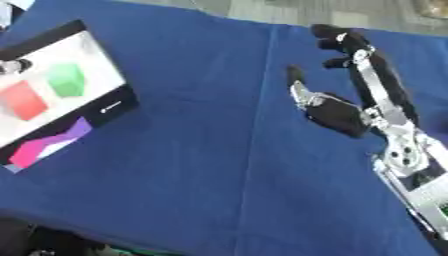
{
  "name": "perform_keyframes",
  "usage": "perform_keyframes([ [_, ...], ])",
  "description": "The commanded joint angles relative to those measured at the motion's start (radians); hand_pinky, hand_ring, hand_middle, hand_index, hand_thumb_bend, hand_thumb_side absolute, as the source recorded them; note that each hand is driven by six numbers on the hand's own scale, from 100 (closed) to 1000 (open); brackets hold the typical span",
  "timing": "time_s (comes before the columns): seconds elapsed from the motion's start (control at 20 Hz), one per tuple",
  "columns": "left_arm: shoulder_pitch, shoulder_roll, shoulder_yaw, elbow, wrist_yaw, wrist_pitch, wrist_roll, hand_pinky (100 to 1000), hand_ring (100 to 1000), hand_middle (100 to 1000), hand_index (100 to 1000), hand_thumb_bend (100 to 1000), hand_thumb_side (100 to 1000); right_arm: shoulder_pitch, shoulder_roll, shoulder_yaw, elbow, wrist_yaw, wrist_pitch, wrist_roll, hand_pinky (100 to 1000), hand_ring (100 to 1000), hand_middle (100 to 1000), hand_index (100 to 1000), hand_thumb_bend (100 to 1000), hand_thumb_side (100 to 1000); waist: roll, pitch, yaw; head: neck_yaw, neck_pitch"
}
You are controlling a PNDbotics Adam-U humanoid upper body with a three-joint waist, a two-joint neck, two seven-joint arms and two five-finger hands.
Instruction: Pick up the objects with one hand, pass them to the other hand, and then place them into the box on the other side of the table.
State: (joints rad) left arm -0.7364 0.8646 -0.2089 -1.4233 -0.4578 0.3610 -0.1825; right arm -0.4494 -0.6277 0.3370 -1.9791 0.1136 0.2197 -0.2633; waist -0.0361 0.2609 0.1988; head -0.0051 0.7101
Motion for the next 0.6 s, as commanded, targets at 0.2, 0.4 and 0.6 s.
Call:
perform_keyframes([
  [0.2, 0.031, 0.015, 0.064, -0.169, 0.099, 0.001, 0.1, 847, 683, 676, 760, 280, 442, -0.002, -0.054, -0.052, -0.021, -0.036, -0.03, -0.037, 760, 872, 846, 869, 220, 338, 0.005, -0.029, -0.006, -0.045, 0.002],
  [0.4, 0.061, 0.013, 0.088, -0.237, 0.157, 0.039, 0.155, 853, 672, 662, 753, 263, 460, 0.015, -0.068, -0.056, -0.021, -0.034, -0.043, -0.038, 762, 872, 846, 875, 230, 343, 0.003, -0.033, -0.014, -0.076, 0.01],
  [0.6, 0.084, 0.02, 0.102, -0.27, 0.218, 0.056, 0.204, 854, 667, 655, 747, 251, 461, 0.042, -0.095, -0.067, -0.021, -0.024, -0.049, -0.03, 767, 873, 848, 879, 241, 346, -0.002, -0.038, -0.024, -0.104, 0.018],
])
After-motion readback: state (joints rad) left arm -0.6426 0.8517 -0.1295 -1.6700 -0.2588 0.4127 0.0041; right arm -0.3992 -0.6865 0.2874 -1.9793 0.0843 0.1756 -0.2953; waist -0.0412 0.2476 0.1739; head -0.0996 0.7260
